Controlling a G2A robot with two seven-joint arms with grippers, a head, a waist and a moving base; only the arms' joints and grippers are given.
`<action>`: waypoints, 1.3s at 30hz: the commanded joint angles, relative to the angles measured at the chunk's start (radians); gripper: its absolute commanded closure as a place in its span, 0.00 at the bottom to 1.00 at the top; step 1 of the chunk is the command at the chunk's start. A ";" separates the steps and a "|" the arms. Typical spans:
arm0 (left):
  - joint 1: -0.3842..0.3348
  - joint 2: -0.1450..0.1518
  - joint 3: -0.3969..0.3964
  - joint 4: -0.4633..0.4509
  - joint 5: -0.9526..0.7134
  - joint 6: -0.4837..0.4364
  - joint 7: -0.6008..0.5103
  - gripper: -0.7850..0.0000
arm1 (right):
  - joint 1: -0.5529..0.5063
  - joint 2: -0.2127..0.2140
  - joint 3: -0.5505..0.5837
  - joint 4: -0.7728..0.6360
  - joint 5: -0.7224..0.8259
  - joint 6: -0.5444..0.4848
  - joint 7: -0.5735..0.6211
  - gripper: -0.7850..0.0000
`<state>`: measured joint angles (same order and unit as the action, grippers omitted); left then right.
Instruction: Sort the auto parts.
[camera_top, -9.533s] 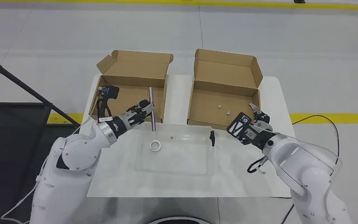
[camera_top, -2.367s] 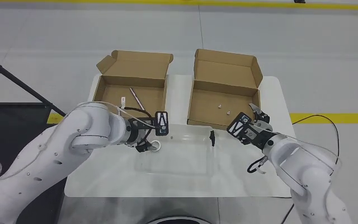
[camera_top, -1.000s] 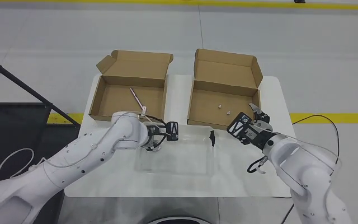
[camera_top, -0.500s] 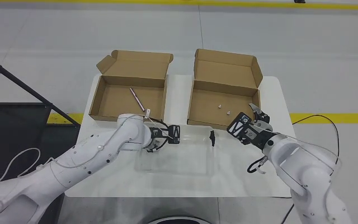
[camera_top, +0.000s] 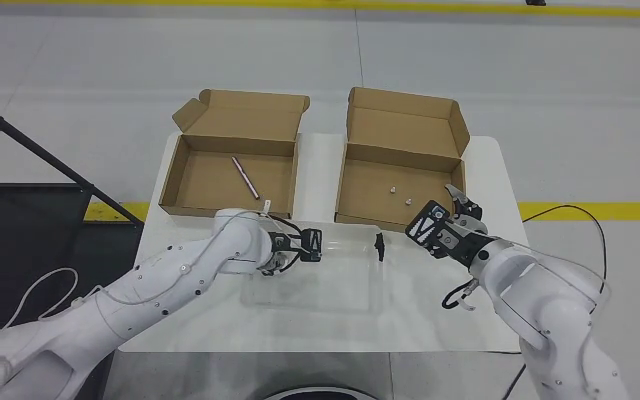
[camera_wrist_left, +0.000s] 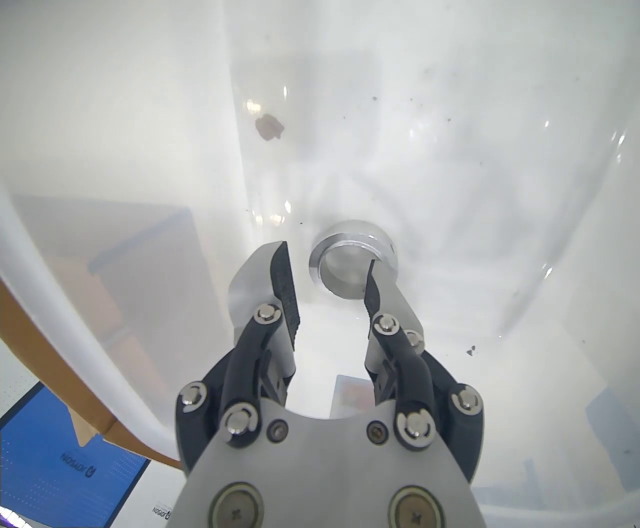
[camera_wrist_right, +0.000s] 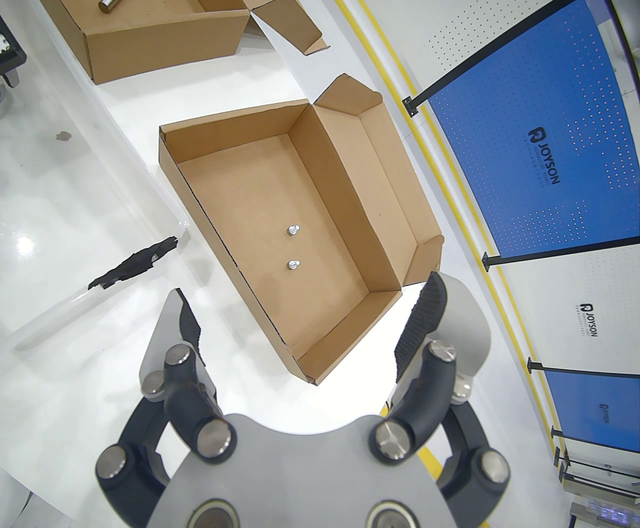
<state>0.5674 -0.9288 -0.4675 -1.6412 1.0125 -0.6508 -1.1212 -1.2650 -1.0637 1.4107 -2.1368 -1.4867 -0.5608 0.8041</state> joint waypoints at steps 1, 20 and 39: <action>0.003 -0.002 -0.005 -0.002 -0.014 -0.001 0.008 0.51 | 0.000 0.000 0.000 0.000 0.000 0.000 0.000 0.00; 0.033 -0.020 -0.038 0.049 -0.037 0.055 0.024 0.52 | 0.000 0.000 0.000 0.000 0.000 0.000 0.000 0.00; 0.024 -0.057 -0.038 0.091 -0.099 0.021 0.016 1.00 | 0.000 0.000 0.000 0.000 0.000 0.000 0.000 0.00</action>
<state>0.5931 -0.9850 -0.5030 -1.5512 0.9217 -0.6267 -1.1052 -1.2650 -1.0637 1.4107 -2.1368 -1.4867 -0.5608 0.8041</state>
